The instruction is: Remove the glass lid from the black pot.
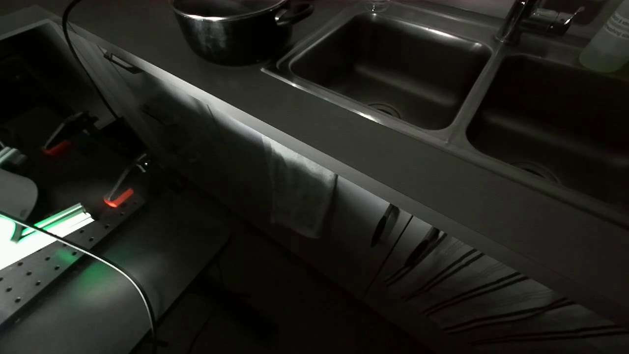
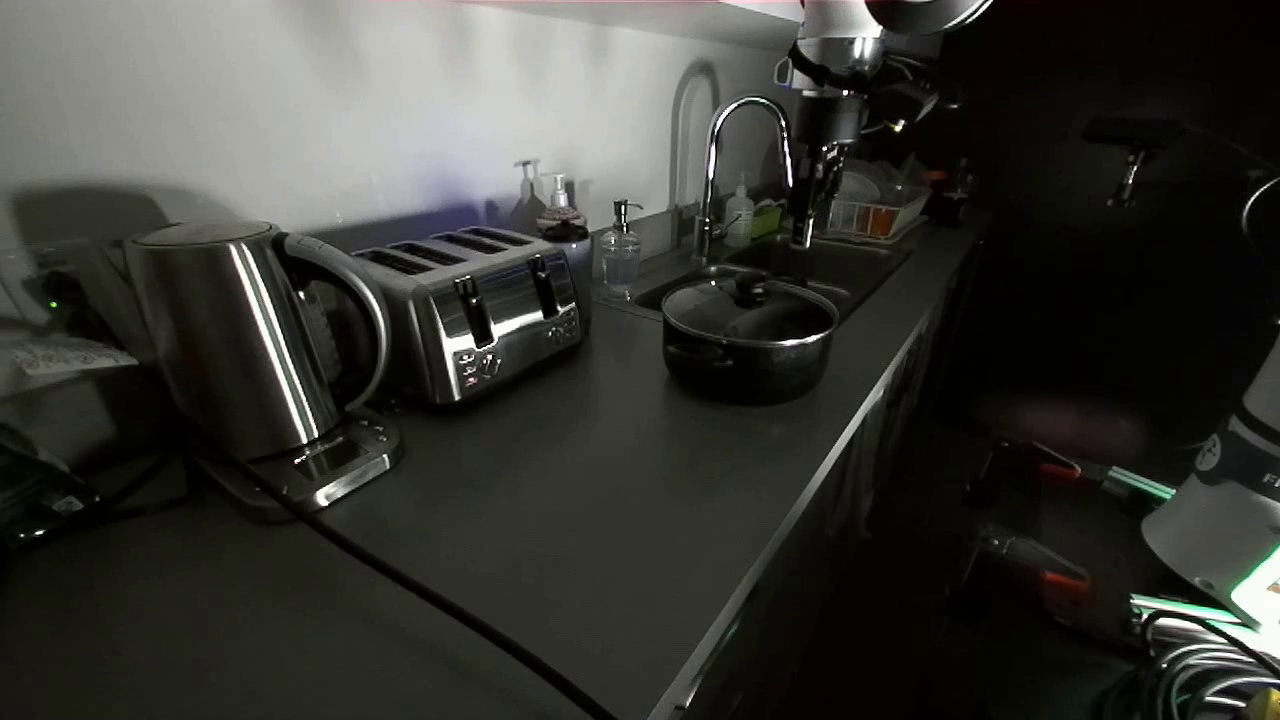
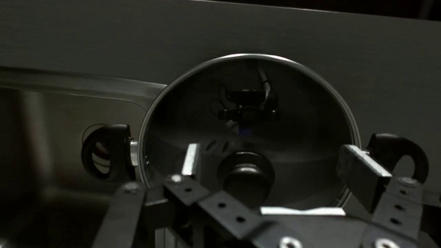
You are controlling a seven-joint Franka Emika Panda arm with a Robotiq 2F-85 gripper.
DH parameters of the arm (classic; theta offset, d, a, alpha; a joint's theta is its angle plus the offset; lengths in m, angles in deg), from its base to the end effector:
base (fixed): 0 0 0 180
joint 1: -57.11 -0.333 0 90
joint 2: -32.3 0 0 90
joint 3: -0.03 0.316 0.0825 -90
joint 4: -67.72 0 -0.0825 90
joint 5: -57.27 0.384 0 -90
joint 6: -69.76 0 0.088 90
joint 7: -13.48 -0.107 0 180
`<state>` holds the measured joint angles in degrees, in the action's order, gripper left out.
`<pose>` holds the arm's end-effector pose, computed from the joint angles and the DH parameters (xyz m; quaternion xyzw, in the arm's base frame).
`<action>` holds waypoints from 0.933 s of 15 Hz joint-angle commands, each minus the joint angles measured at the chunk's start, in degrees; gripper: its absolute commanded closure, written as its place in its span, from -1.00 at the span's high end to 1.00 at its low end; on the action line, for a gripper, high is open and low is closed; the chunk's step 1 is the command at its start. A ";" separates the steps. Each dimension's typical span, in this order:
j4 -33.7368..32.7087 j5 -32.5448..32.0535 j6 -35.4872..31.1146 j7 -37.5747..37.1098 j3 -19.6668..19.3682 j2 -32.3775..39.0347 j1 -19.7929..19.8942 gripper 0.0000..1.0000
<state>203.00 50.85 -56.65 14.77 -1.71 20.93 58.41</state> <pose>0.4751 -0.0292 0.4104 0.9987 0.0172 0.0202 0.0436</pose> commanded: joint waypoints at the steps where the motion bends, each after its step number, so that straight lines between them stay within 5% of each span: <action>1: -7.47 -1.73 1.35 -3.09 0.49 7.73 0.63 1.00; 14: -17.82 -1.97 5.90 -4.93 -0.33 20.13 0.00 1.00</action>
<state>187.83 49.83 -53.31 11.16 -1.91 39.04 58.70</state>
